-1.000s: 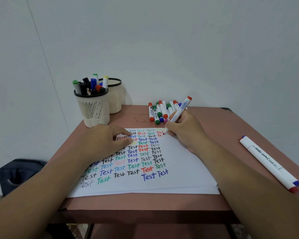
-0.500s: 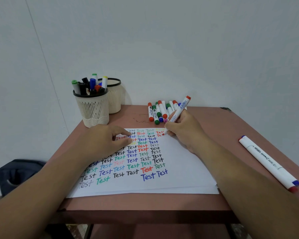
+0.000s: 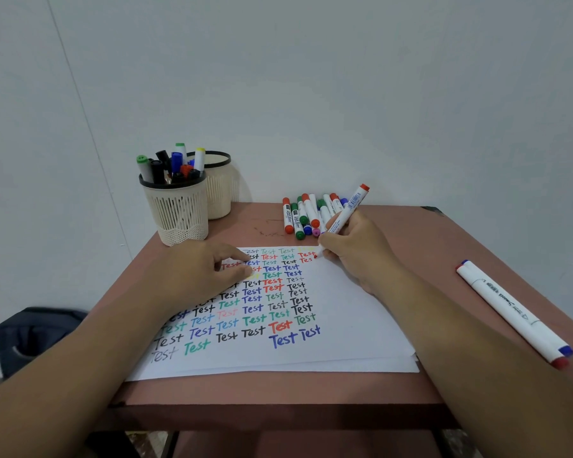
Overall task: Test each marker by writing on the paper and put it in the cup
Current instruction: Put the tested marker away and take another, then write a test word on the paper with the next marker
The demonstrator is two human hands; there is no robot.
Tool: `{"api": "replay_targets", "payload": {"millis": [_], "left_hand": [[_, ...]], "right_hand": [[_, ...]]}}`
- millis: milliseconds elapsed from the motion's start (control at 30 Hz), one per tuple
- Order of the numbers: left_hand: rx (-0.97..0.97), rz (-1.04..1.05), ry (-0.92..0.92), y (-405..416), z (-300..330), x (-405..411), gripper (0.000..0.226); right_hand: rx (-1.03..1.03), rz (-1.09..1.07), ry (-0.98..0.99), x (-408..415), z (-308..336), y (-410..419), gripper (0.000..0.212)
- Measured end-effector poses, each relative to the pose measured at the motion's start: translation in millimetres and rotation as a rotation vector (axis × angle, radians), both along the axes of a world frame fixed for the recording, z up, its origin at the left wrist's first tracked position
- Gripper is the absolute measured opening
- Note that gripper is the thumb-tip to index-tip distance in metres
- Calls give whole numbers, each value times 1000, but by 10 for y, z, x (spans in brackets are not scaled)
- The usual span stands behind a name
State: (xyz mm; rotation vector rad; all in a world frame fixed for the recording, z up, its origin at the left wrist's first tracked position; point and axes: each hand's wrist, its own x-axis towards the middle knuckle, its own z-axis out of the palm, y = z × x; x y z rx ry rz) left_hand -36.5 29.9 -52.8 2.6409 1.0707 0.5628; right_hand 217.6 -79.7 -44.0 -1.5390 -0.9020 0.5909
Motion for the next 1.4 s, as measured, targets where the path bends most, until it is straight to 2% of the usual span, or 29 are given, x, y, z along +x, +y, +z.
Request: {"api": "replay_targets", "payload": {"millis": [900, 967, 1033, 1200, 1300, 1400], "left_hand": [[8, 9, 4, -56, 26, 10, 34], [19, 18, 19, -99, 65, 14, 29], [3, 17, -9, -132, 85, 27, 25], [-20, -20, -174, -65, -16, 13, 46], [17, -9, -179, -83, 25, 15, 46], [-3, -17, -196, -107, 64, 23, 45]], "right_hand": [[-33, 10, -16, -38, 12, -20, 20], [-31, -11, -20, -41, 19, -20, 19], [-17, -27, 1, -41, 27, -30, 19], [69, -42, 76, -37, 65, -72, 19], [157, 23, 171, -56, 85, -72, 19], [253, 154, 334, -108, 133, -120, 9]]}}
